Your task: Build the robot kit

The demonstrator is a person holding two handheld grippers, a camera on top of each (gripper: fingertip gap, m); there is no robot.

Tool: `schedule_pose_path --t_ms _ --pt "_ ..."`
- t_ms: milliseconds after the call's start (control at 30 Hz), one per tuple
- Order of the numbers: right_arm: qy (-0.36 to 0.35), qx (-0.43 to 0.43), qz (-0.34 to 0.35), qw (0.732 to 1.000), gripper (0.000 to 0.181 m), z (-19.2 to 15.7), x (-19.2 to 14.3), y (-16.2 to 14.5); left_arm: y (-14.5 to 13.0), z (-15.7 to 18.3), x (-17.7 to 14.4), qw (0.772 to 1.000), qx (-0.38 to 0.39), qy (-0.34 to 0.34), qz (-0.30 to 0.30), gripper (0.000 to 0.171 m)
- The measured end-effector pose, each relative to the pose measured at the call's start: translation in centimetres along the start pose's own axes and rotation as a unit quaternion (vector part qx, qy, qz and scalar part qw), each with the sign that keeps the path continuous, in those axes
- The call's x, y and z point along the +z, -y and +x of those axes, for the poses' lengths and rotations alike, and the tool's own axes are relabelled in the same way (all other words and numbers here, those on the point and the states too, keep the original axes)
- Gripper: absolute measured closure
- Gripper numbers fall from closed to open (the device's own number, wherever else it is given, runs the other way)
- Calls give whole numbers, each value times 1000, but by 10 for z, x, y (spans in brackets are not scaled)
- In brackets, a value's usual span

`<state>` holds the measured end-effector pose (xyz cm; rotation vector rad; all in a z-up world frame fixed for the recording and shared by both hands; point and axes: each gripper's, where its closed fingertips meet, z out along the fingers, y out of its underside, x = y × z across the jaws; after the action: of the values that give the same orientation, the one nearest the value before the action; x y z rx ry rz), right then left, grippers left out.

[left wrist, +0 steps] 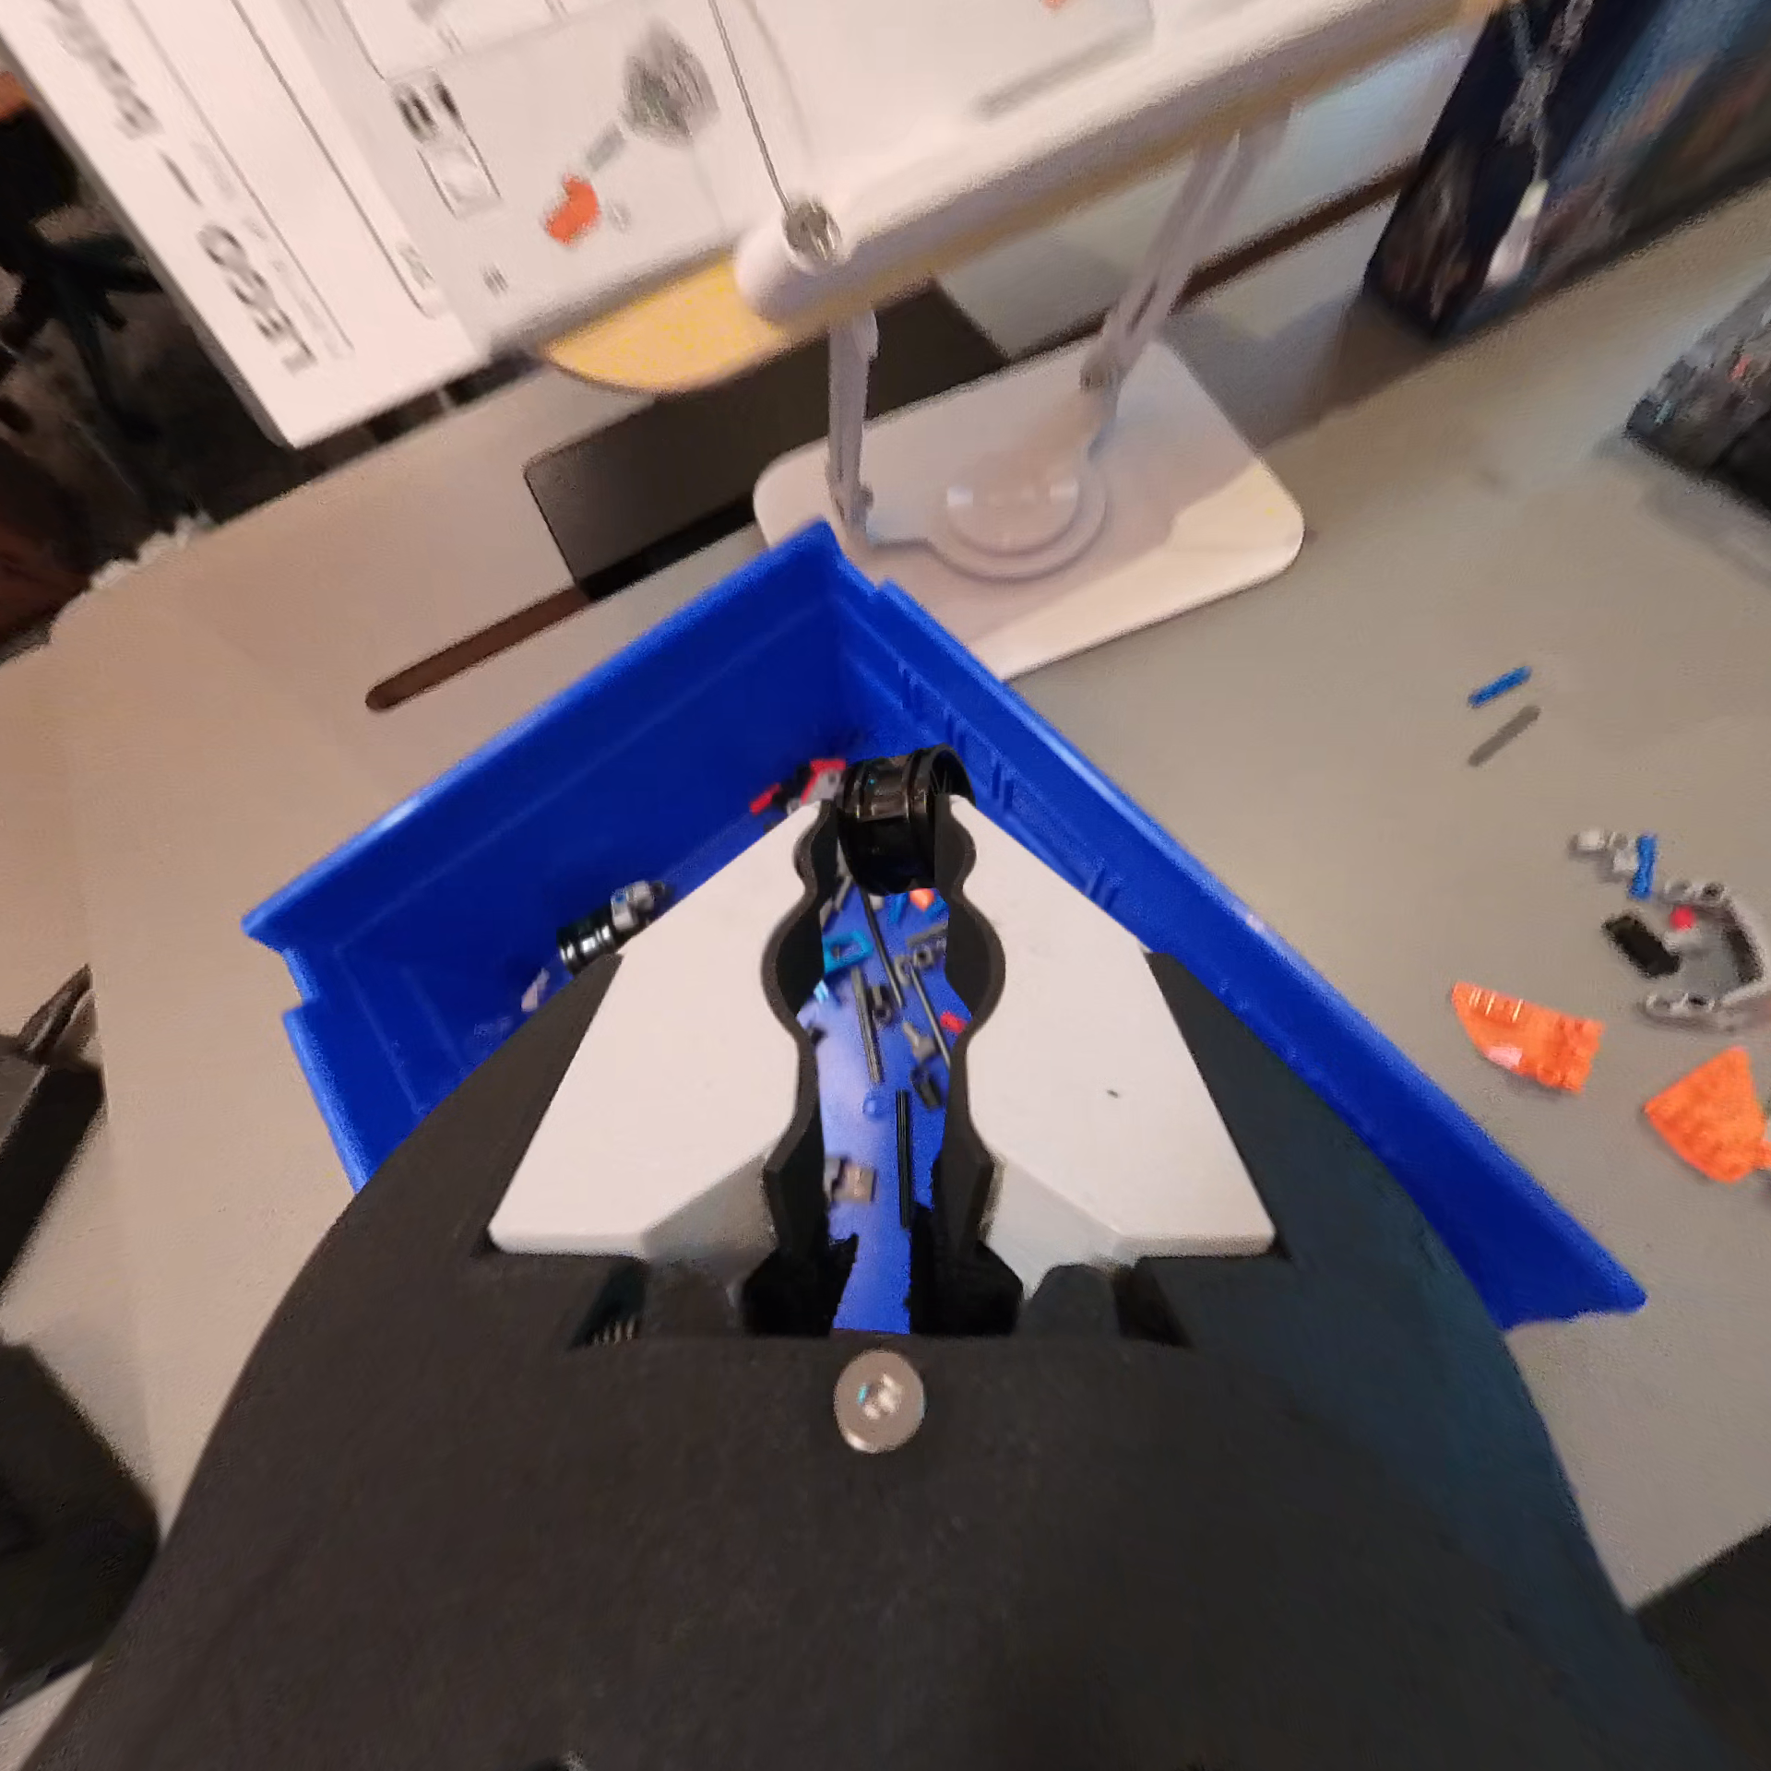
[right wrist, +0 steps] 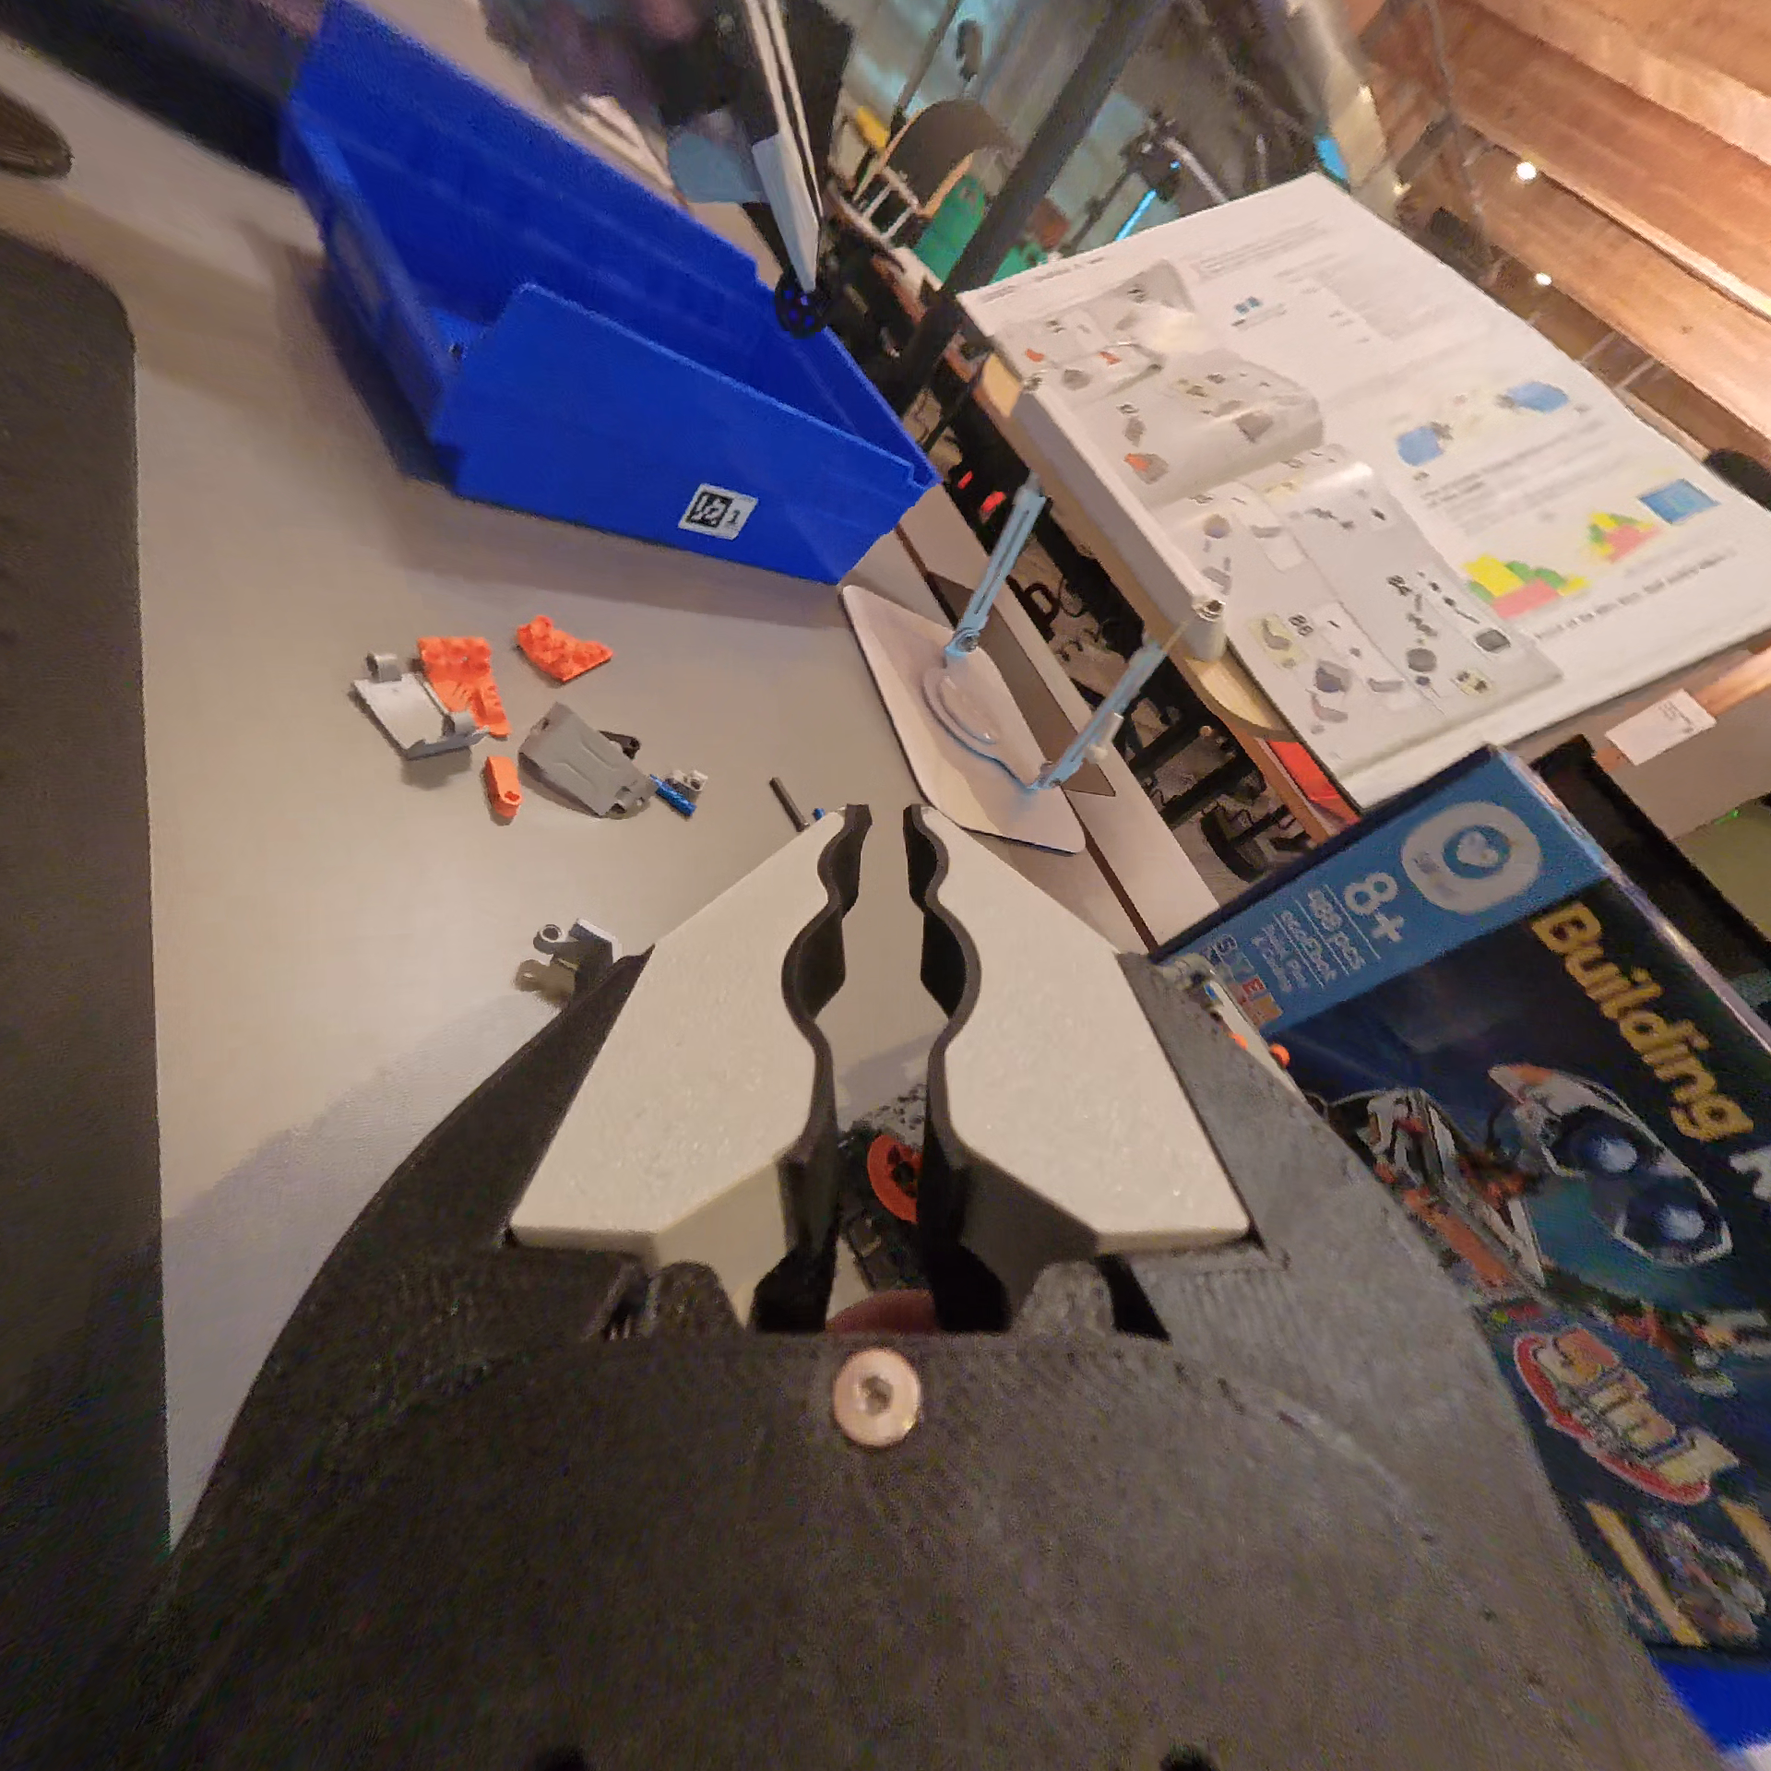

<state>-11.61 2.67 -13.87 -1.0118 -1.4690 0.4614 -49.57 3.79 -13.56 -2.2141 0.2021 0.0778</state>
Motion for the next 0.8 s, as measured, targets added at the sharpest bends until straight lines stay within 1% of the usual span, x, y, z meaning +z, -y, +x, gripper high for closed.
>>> schedule_pose_path --t_ms 67,133,167,200,233,267,367,467,500,533,600,633,667,700,733,800 --pt "14 -2 -5 1000 175 -8 7 -2 -23 4 8 999 9 -4 -48 154" --pt "26 2 -15 1000 176 -14 10 -9 -50 12 20 995 16 -29 -98 153" --pt "27 3 -19 999 176 -15 10 -12 -60 11 25 993 25 -26 -115 152" --pt "27 6 -19 999 176 -15 8 -14 -68 6 29 991 31 -12 -132 138" --pt "27 11 -17 999 176 -15 7 -14 -71 -4 32 990 29 9 -140 130" --pt "27 18 -14 999 176 -15 5 -15 -69 -15 35 990 22 29 -139 129" --pt "28 31 -7 999 177 -14 3 -16 -66 -54 48 985 -11 95 -145 111" --pt "31 29 -9 999 177 -15 2 -18 -77 -90 64 968 -7 166 -186 108" --pt "33 27 -11 999 177 -16 2 -19 -83 -100 69 961 0 187 -202 109" --pt "35 26 -11 999 177 -17 1 -20 -89 -104 74 957 0 190 -218 109" --pt "40 25 -12 999 177 -19 0 -22 -103 -108 83 949 -5 193 -249 107" --pt "42 25 -13 999 177 -19 0 -23 -112 -106 88 946 -14 181 -268 108" --pt "43 25 -14 999 177 -19 -1 -24 -113 -104 94 949 -23 171 -264 125" --pt "43 25 -15 999 177 -19 -1 -26 -111 -105 97 951 -27 174 -254 129" --pt "43 26 -16 999 177 -18 -2 -27 -111 -106 97 951 -23 176 -252 136" --pt "43 27 -17 999 178 -16 -2 -29 -108 -104 97 954 -15 175 -243 136"
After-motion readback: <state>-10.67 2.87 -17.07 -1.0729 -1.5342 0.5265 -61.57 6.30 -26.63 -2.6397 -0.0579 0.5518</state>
